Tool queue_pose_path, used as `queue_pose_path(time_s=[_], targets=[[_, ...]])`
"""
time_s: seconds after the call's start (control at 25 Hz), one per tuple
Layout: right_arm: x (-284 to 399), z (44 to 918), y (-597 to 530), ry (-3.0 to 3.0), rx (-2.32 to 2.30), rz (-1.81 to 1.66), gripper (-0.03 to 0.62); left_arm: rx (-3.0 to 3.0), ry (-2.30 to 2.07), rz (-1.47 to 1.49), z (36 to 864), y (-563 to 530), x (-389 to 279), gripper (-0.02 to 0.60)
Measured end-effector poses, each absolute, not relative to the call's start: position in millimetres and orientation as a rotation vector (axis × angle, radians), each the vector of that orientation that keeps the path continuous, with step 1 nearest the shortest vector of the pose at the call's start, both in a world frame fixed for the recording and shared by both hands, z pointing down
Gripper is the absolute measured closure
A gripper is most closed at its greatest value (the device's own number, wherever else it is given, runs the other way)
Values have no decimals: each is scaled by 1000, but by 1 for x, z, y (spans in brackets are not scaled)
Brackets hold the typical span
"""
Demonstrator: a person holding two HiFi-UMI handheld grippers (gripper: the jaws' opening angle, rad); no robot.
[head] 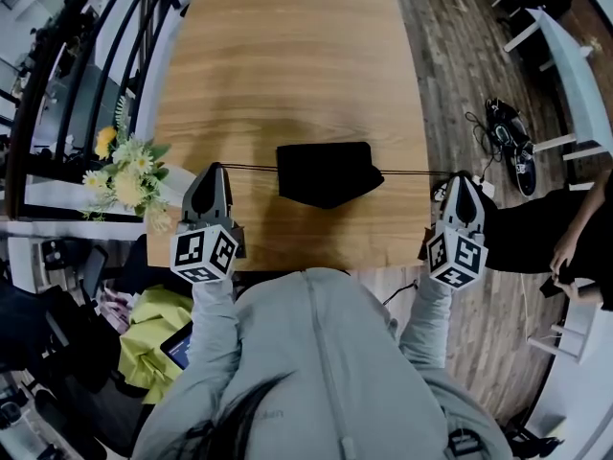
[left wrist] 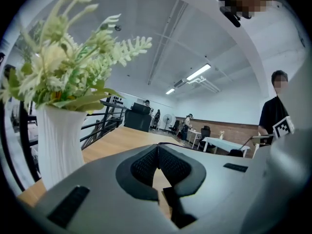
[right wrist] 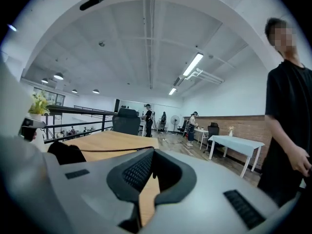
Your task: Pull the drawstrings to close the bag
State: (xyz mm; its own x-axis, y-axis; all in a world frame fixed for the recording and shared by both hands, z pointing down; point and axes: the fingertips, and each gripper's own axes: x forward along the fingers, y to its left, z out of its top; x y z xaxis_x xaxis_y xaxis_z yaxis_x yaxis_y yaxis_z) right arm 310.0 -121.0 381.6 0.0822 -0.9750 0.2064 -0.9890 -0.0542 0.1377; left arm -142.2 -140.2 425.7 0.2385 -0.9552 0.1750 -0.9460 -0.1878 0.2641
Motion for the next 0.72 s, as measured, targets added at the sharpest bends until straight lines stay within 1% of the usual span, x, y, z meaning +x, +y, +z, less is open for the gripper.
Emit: queue_pose_path(time_s=[0.44,0.72], targets=[[239,374,-131,-2255,1922,165,572,2287,-1610,-57,425,-136,-115,554],[211,401,-122,-2280,1774,254,572,2319,-1510,12,436,-125,-99,554]])
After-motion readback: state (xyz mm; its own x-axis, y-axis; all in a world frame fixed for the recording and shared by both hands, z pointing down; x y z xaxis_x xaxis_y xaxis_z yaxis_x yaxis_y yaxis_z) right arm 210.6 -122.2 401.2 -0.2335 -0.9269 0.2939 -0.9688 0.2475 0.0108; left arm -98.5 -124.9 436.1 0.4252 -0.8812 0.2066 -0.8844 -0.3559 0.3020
